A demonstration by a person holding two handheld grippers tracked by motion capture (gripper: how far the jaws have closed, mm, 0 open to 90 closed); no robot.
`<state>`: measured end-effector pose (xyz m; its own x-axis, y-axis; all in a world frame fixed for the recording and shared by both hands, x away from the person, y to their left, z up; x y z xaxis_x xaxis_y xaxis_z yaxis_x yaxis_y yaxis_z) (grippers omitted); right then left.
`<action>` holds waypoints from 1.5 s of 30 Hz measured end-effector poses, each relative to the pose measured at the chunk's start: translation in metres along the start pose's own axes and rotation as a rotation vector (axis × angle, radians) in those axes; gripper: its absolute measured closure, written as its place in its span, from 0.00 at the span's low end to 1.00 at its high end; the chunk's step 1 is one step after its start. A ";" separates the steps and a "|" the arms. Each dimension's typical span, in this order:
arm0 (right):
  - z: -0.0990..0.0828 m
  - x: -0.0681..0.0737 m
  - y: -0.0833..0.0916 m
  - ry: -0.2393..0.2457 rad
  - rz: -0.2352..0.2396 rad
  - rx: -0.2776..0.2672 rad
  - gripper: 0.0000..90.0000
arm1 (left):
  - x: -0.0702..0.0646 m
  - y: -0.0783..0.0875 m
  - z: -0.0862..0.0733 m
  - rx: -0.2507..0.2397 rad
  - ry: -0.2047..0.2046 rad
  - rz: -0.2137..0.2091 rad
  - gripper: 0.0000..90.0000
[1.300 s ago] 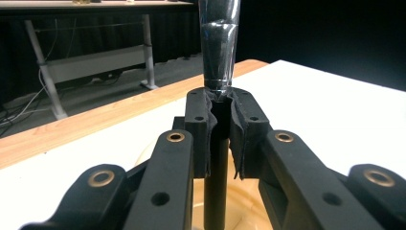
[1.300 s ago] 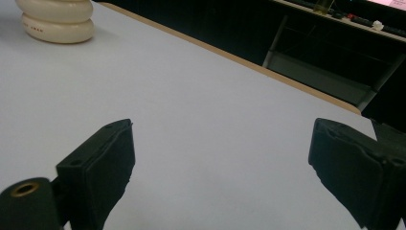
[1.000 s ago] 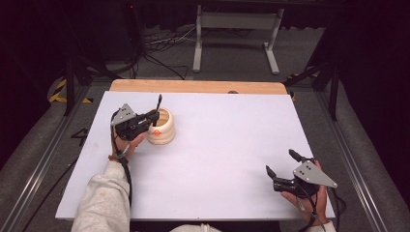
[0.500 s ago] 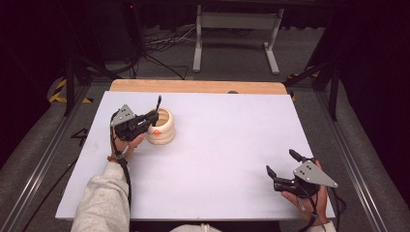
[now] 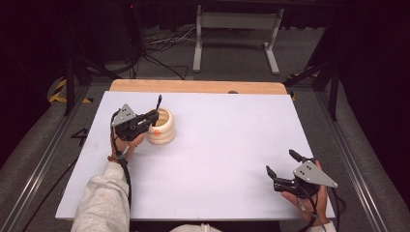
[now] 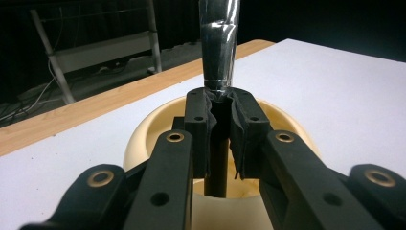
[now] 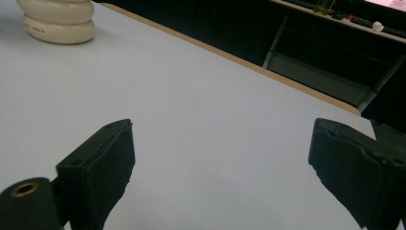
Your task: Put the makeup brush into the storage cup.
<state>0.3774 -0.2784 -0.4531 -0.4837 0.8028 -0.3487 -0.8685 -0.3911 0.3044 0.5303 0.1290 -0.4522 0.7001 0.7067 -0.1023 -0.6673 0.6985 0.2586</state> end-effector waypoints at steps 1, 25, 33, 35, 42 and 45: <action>0.000 0.000 0.000 0.000 0.000 0.000 0.11 | 0.000 0.000 0.000 0.000 0.000 0.000 0.88; -0.001 0.002 -0.002 0.013 0.005 0.009 0.11 | -0.012 0.012 0.022 -0.015 -0.095 0.050 0.63; -0.001 0.003 -0.002 0.015 0.007 0.011 0.11 | -0.015 0.016 0.027 -0.006 -0.133 0.081 0.41; -0.001 0.003 -0.002 0.015 0.007 0.012 0.11 | -0.016 0.018 0.030 -0.011 -0.135 0.111 0.32; -0.001 0.003 -0.002 0.016 0.008 0.012 0.11 | -0.017 0.026 0.035 -0.018 -0.131 0.122 0.20; -0.001 0.004 -0.002 0.018 0.008 0.014 0.11 | -0.019 0.030 0.036 -0.021 -0.134 0.121 0.15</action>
Point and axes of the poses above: each handheld gripper's, and its own axes: y roughly backward along the jaws, z roughly out of its top, x roughly to its left, the point moved 10 cm from there along -y, roughly forward along the jaws, and after that the axes turned 6 degrees about y, right-handed, at the moved point
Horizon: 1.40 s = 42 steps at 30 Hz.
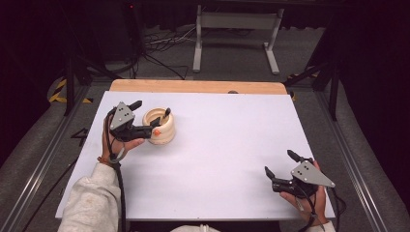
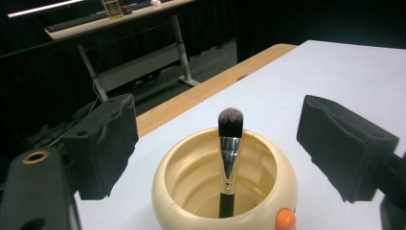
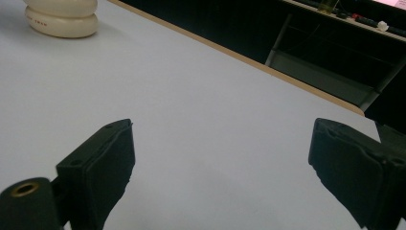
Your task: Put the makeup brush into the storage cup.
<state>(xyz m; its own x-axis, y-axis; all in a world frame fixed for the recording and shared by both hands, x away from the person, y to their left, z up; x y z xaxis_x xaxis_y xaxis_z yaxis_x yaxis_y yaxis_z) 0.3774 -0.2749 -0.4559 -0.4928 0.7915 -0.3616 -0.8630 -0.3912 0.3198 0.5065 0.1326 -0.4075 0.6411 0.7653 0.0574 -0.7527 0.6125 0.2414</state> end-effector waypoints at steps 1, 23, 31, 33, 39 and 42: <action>0.000 0.000 0.000 0.002 0.000 0.000 0.11 | 0.000 0.002 0.000 0.001 0.005 -0.001 0.14; 0.000 0.002 -0.001 0.006 0.006 0.004 0.11 | -0.005 0.029 0.006 -0.055 -0.024 -0.023 0.02; 0.000 0.002 -0.001 0.006 0.005 0.005 0.11 | -0.012 0.039 0.011 -0.077 -0.019 -0.049 0.02; 0.000 0.002 -0.001 0.008 0.006 0.005 0.11 | -0.015 0.041 0.012 -0.081 -0.029 -0.051 0.02; 0.000 0.002 -0.001 0.008 0.005 0.005 0.11 | -0.020 0.047 0.015 -0.089 -0.037 -0.055 0.03; 0.000 0.002 -0.001 0.009 0.005 0.005 0.11 | -0.022 0.049 0.016 -0.086 -0.048 -0.059 0.03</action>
Point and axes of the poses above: each handheld gripper's, and its own axes: y roughly backward along the jaws, z roughly out of its top, x roughly to its left, the point moved 10 cm from there along -y, roughly forward along the jaws, and after that the axes turned 6 degrees about y, right-handed, at the moved point
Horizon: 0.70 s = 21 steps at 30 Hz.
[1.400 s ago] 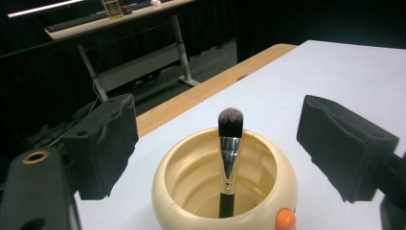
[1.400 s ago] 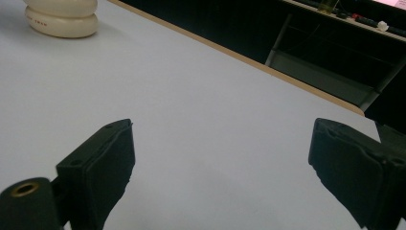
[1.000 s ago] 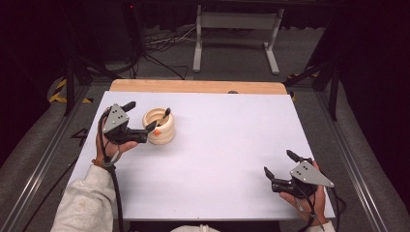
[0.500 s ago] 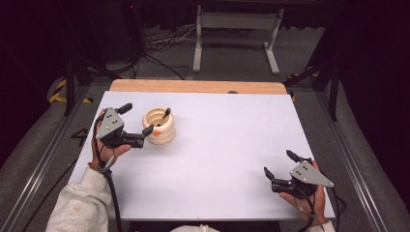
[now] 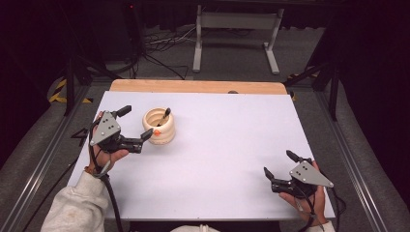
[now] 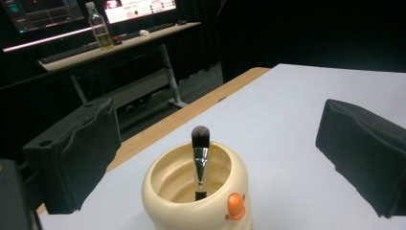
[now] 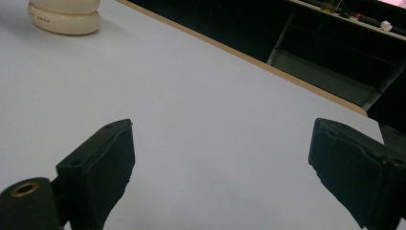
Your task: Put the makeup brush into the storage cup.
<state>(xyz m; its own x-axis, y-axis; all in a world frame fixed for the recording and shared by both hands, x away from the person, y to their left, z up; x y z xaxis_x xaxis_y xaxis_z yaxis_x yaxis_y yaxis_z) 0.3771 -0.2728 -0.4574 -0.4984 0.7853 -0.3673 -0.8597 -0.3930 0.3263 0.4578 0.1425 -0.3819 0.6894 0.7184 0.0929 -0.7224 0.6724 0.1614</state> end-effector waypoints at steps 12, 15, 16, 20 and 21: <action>0.000 0.000 0.000 0.000 0.001 0.000 0.11 | -0.012 0.004 -0.008 0.015 -0.020 -0.019 0.03; 0.000 0.000 0.000 0.002 0.001 0.003 0.11 | -0.015 0.007 -0.011 0.015 -0.014 -0.030 0.03; 0.000 0.001 0.000 0.003 0.002 0.002 0.11 | -0.017 0.008 -0.012 0.019 -0.025 -0.032 0.04; 0.000 0.001 0.000 0.003 0.001 0.001 0.11 | -0.022 0.010 -0.015 0.024 -0.028 -0.038 0.04; 0.000 0.001 0.000 0.004 0.001 0.001 0.11 | -0.023 0.011 -0.017 0.030 -0.034 -0.042 0.04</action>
Point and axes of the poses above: each handheld gripper's, and its own axes: y roughly backward along the jaws, z roughly out of its top, x roughly to its left, the point moved 10 cm from there along -y, roughly forward along the jaws, and after that the axes turned 6 degrees about y, right-handed, at the moved point
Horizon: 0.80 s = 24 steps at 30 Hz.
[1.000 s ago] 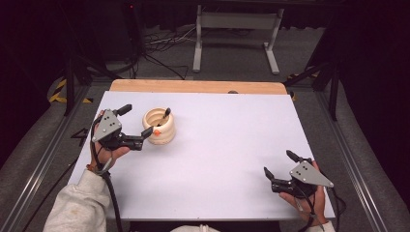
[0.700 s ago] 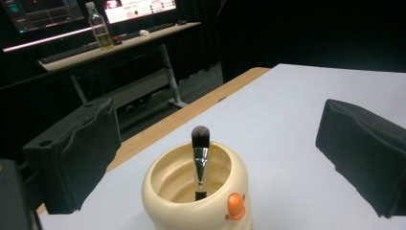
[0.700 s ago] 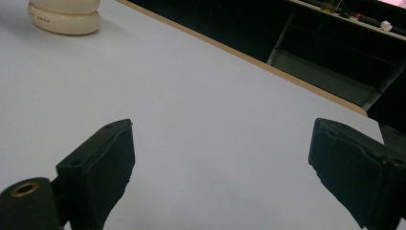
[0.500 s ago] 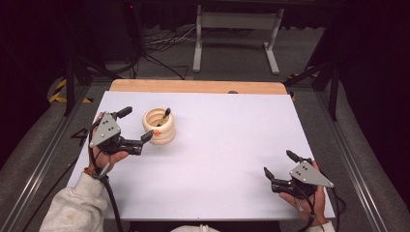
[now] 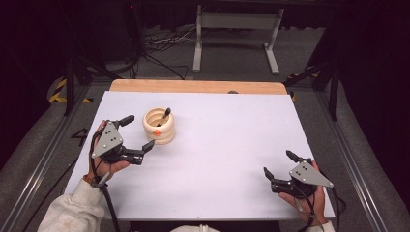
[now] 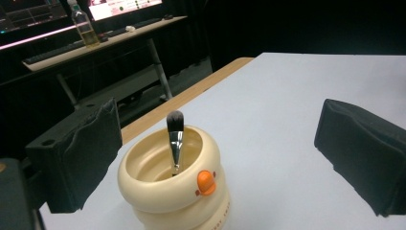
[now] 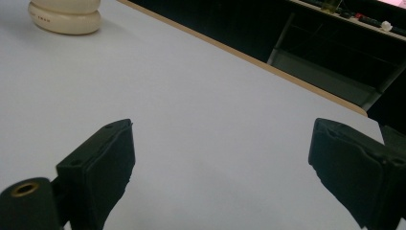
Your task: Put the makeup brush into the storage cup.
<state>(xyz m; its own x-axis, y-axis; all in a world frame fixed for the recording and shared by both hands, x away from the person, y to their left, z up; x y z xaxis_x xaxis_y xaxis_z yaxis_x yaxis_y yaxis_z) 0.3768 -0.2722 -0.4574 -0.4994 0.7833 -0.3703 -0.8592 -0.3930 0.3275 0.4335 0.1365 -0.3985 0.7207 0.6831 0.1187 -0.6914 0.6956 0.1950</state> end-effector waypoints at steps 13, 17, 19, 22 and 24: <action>0.000 0.001 0.000 0.001 0.002 -0.001 0.11 | -0.014 0.010 -0.005 -0.003 -0.004 -0.021 0.04; 0.000 0.001 0.000 -0.001 0.002 -0.001 0.11 | -0.019 0.011 -0.009 0.007 -0.007 -0.031 0.04; 0.000 0.001 0.000 0.001 0.002 0.000 0.11 | -0.020 0.011 -0.011 0.009 -0.006 -0.034 0.04; 0.000 0.001 0.000 0.000 0.003 0.000 0.11 | -0.024 0.012 -0.016 0.017 -0.008 -0.040 0.04; 0.000 0.001 0.000 0.000 0.003 -0.001 0.11 | -0.024 0.013 -0.017 0.020 -0.004 -0.041 0.04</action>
<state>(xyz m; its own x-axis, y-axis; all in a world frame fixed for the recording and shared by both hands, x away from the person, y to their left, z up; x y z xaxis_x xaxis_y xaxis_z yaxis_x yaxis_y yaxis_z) 0.3764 -0.2711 -0.4576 -0.5019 0.7822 -0.3693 -0.8579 -0.3958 0.3276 0.4063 0.1324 -0.4154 0.7484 0.6533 0.1141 -0.6604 0.7183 0.2187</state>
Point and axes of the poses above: each handheld gripper's, and its own axes: y roughly backward along the jaws, z roughly out of its top, x roughly to its left, the point moved 10 cm from there along -y, roughly forward along the jaws, and after that the axes turned 6 degrees about y, right-handed, at the moved point
